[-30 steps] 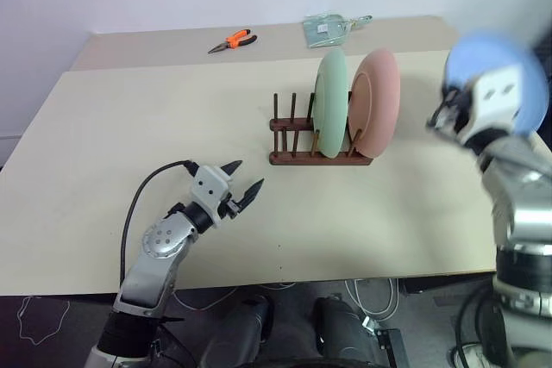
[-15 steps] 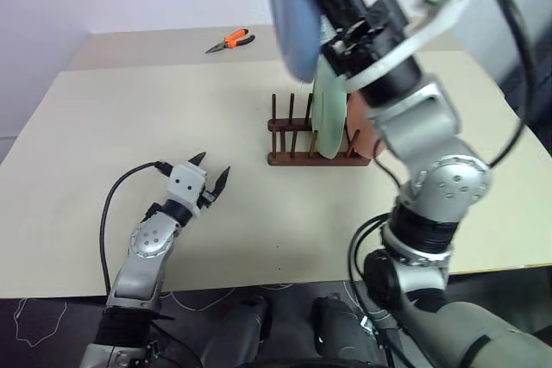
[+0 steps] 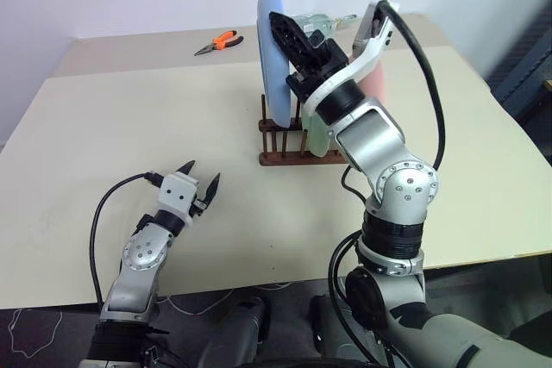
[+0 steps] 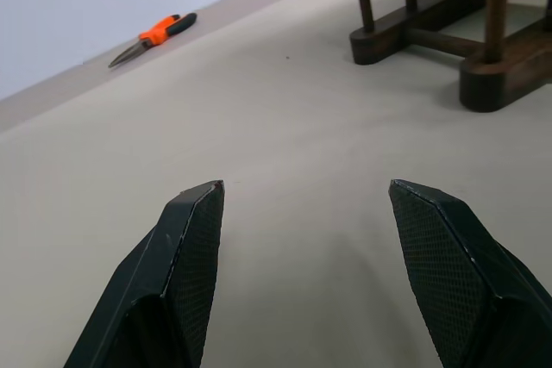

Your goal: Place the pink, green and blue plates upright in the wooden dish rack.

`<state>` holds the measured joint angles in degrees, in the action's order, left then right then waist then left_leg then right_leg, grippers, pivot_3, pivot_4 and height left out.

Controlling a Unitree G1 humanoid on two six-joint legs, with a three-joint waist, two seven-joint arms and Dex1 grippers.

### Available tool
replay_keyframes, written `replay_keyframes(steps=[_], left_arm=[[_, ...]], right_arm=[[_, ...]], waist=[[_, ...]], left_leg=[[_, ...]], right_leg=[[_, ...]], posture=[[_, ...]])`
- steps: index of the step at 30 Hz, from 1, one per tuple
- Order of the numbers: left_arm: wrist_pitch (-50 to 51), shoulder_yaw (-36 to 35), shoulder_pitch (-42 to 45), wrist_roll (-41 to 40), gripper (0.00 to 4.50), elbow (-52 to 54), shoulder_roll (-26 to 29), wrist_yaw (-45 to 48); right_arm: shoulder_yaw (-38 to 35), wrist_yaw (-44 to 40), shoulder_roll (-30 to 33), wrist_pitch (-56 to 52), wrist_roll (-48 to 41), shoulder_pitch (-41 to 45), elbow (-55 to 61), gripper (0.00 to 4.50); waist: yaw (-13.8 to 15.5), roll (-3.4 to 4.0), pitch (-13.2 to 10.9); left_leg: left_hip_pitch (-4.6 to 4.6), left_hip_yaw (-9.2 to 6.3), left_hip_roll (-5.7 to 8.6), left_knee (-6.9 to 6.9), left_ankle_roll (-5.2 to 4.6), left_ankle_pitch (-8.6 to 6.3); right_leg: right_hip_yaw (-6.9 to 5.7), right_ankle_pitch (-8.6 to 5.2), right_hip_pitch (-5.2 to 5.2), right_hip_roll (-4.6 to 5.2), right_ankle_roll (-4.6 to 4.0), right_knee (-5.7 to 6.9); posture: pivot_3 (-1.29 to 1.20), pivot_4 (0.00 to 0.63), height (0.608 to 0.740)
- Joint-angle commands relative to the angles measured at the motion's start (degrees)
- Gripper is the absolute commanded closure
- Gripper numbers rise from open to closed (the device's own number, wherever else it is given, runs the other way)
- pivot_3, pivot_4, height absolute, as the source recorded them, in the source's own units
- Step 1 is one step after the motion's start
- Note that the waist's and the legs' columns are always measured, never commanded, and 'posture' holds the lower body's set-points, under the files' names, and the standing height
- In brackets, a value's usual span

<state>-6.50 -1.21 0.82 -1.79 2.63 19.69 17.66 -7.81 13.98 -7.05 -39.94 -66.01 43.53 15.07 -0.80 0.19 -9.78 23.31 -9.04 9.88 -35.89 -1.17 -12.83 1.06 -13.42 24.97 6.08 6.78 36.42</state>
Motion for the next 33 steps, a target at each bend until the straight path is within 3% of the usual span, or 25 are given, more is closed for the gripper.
replay_keyframes(steps=[1,9,17,25,33], left_arm=[[-0.3,-0.2,0.6,-0.1,1.38,2.0,-0.1,0.3],[-0.4,0.2,0.4,0.1,1.38,2.0,-0.7,0.8],[-0.5,0.5,0.4,0.3,1.38,1.9,-0.9,1.1],[-0.4,0.6,0.4,0.2,1.38,1.8,-0.9,1.7],[-0.3,0.4,0.1,0.3,1.38,2.1,-0.8,2.0]], right_arm=[[0.5,1.5,-1.0,-0.3,-0.3,0.4,-0.7,4.42],[0.4,1.2,-0.1,-0.2,1.1,1.9,-3.9,4.42],[-2.0,-0.6,-0.7,1.0,-4.1,6.2,-0.3,4.42],[-2.1,4.9,-2.9,2.6,-9.3,4.4,-0.9,4.42],[-0.8,8.9,-2.9,3.0,-7.5,2.2,-5.9,4.42]], waist=[[-0.1,0.0,0.0],[-0.1,0.02,0.0],[-0.1,0.04,0.0],[-0.1,0.04,0.0],[-0.1,0.04,0.0]], left_leg=[[0.0,0.01,-0.03,0.01,0.0,0.0],[-0.01,0.06,-0.18,0.02,0.03,0.01],[0.0,0.12,-0.25,0.08,0.05,0.02],[0.0,0.13,-0.27,0.1,0.06,0.02],[0.0,0.16,-0.28,0.12,0.07,0.03]], right_leg=[[0.0,0.01,0.01,-0.03,-0.01,0.0],[0.02,0.07,0.01,-0.17,-0.12,-0.01],[0.04,0.1,0.07,-0.2,-0.16,-0.03],[0.06,0.11,0.09,-0.21,-0.18,-0.04],[0.08,0.12,0.1,-0.22,-0.19,-0.04]], posture=[[0.0,0.15,0.74],[0.0,0.15,0.74],[0.0,0.15,0.74],[0.0,0.15,0.74],[0.0,0.15,0.74]])
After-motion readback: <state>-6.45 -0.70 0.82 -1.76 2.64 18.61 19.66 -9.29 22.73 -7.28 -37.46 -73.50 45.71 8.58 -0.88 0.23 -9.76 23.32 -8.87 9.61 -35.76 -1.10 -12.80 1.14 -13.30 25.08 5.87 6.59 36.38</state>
